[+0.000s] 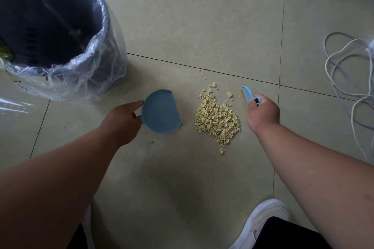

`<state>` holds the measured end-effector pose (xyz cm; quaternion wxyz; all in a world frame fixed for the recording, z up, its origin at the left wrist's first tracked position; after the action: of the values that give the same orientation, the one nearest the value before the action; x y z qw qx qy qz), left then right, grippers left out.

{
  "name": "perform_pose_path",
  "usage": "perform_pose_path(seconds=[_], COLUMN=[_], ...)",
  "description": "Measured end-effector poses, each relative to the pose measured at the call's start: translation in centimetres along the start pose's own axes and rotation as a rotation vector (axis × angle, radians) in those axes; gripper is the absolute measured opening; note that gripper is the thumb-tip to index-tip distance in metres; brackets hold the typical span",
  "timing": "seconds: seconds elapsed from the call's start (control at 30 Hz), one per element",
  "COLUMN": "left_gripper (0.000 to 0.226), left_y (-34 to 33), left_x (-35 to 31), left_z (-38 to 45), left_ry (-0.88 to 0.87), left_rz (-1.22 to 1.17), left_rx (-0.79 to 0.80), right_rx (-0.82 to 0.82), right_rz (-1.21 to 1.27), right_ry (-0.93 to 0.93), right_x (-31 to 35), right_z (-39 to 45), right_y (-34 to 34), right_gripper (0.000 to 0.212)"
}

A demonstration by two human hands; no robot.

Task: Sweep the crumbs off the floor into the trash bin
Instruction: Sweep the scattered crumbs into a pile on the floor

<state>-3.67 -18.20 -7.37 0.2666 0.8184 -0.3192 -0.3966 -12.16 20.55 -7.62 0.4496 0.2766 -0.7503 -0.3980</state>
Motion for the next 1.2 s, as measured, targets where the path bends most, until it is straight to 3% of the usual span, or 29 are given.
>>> perform_pose_path(seconds=[0.3, 0.47, 0.63, 0.77, 1.2], left_gripper=[0.058, 0.056, 0.056, 0.057, 0.055], left_y=[-0.1, 0.0, -0.3, -0.3, 0.1], left_x=[-0.1, -0.1, 0.9, 1.7, 1.3], left_z=[0.1, 0.5, 1.1, 1.1, 0.8], left_ry=[0.0, -0.003, 0.022, 0.03, 0.05], left_rz=[-0.008, -0.022, -0.071, -0.071, -0.113], left_rx=[0.049, 0.04, 0.014, 0.031, 0.032], right_rx=[0.173, 0.15, -0.021, -0.029, 0.18], right_rz=[-0.047, -0.002, 0.079, 0.108, 0.016], right_ry=[0.22, 0.194, 0.025, -0.052, 0.179], right_x=[3.1, 3.4, 4.2, 5.5, 12.3], right_z=[-2.4, -3.4, -0.8, 1.5, 3.4], right_y=[-2.0, -2.4, -1.7, -1.7, -4.9], right_gripper=[0.026, 0.028, 0.026, 0.022, 0.027])
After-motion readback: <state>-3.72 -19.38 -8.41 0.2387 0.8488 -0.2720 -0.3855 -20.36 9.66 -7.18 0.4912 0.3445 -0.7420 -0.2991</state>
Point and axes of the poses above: each hand's wrist, its own z-axis towards the middle knuckle, its own y-axis out of the back of the hand, x = y × z, the point moved 2 cm from there along z, towards the middle knuckle, and after that the axes turned 1 degree about z, right-handed, at the moved point
